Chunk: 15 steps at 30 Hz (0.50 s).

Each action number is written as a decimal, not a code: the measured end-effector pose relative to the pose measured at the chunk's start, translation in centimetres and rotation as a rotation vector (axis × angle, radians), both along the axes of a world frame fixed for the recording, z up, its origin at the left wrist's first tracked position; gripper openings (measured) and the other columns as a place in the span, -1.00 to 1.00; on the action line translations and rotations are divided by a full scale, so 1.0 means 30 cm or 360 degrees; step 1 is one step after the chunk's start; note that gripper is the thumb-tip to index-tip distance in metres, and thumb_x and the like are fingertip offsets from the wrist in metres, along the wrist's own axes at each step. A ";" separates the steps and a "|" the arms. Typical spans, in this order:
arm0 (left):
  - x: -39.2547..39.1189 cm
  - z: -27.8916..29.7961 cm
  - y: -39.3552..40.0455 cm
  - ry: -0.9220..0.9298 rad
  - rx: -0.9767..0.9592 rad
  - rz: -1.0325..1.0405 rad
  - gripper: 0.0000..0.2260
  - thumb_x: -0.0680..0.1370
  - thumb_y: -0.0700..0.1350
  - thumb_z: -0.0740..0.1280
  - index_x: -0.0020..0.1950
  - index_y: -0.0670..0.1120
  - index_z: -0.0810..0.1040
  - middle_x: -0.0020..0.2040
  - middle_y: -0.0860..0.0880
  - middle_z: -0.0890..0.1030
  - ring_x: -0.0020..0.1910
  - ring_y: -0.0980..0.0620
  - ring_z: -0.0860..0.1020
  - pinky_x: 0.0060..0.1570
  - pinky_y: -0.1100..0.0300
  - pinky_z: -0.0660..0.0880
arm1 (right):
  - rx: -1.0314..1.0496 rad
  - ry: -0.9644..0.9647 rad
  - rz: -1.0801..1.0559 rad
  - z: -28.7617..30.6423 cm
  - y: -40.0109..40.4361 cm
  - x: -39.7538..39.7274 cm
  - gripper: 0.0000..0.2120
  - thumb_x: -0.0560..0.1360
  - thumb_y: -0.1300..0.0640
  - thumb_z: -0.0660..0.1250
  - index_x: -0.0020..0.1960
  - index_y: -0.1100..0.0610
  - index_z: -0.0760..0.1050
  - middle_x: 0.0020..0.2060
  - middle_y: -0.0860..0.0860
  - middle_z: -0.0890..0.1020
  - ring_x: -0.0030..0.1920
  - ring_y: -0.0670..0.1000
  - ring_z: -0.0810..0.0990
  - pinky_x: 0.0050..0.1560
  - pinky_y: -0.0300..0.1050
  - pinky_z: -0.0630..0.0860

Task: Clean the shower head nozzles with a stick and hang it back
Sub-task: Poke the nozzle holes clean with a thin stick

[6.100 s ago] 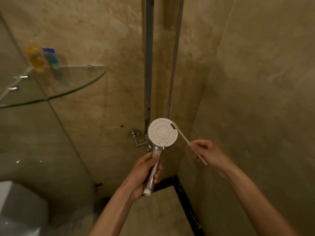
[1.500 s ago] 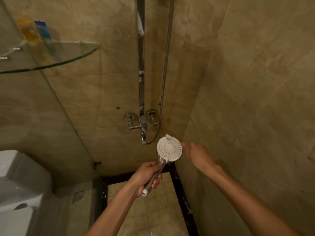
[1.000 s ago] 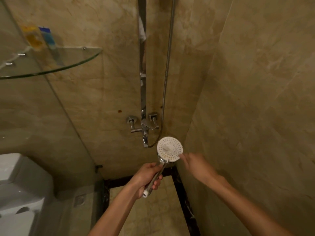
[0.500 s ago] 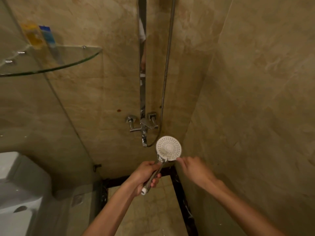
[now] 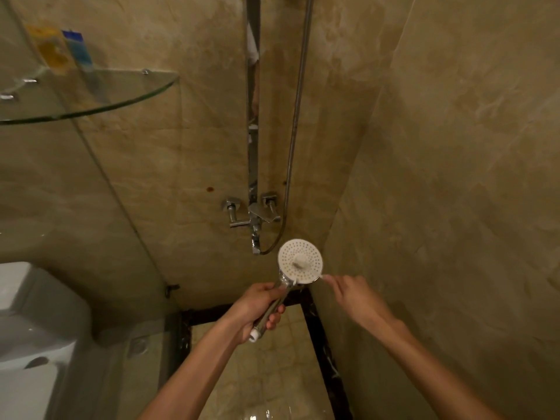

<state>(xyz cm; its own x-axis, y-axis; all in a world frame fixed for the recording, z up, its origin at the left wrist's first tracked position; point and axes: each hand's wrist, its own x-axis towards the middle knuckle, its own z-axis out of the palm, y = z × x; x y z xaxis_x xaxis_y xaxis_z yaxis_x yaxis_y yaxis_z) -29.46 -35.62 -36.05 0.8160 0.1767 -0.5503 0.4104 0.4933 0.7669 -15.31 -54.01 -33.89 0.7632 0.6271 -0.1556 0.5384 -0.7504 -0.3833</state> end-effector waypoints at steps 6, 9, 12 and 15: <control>-0.001 0.007 -0.003 0.0009 0.0007 -0.0010 -0.88 0.66 -0.13 0.23 0.04 -0.18 0.44 -0.43 -0.10 0.44 -0.64 0.09 0.34 -0.67 0.33 0.29 | -0.0029 -0.0048 0.0023 -0.025 -0.007 0.009 -0.50 0.64 -0.25 -0.01 -0.10 0.00 0.59 -0.44 -0.11 0.46 -0.34 0.03 0.57 -0.28 -0.08 0.43; 0.005 0.006 -0.004 0.0001 0.0005 -0.0022 -0.87 0.66 -0.12 0.23 0.07 -0.19 0.44 -0.43 -0.10 0.44 -0.64 0.09 0.34 -0.67 0.33 0.29 | -0.0031 -0.0230 -0.0037 -0.010 -0.017 0.015 -0.47 0.65 -0.24 -0.07 0.07 0.00 0.60 -0.34 -0.02 0.55 -0.26 0.08 0.57 -0.20 -0.01 0.47; 0.007 0.007 -0.012 -0.0001 -0.0010 -0.0026 -0.87 0.66 -0.12 0.23 0.05 -0.18 0.44 -0.42 -0.09 0.44 -0.64 0.09 0.34 -0.67 0.33 0.29 | -0.0068 -0.0149 -0.0052 0.017 -0.006 0.023 -0.45 0.66 -0.23 -0.07 -0.01 0.07 0.58 -0.25 0.08 0.62 -0.20 0.12 0.62 -0.13 0.04 0.55; 0.004 0.000 -0.008 0.0006 0.0001 -0.0029 -0.87 0.66 -0.12 0.23 0.04 -0.19 0.42 -0.42 -0.10 0.45 -0.63 0.09 0.34 -0.66 0.33 0.30 | -0.0079 -0.0121 0.0072 0.008 0.003 -0.024 -0.48 0.66 -0.22 -0.06 -0.10 0.04 0.55 -0.36 -0.01 0.53 -0.31 0.04 0.56 -0.20 0.01 0.54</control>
<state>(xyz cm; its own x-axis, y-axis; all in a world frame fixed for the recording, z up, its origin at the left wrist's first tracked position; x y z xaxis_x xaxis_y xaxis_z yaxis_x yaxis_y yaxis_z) -29.35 -35.86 -36.04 0.8173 0.1620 -0.5530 0.4221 0.4851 0.7659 -16.04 -53.92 -33.66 0.7453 0.6540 -0.1298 0.5981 -0.7418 -0.3032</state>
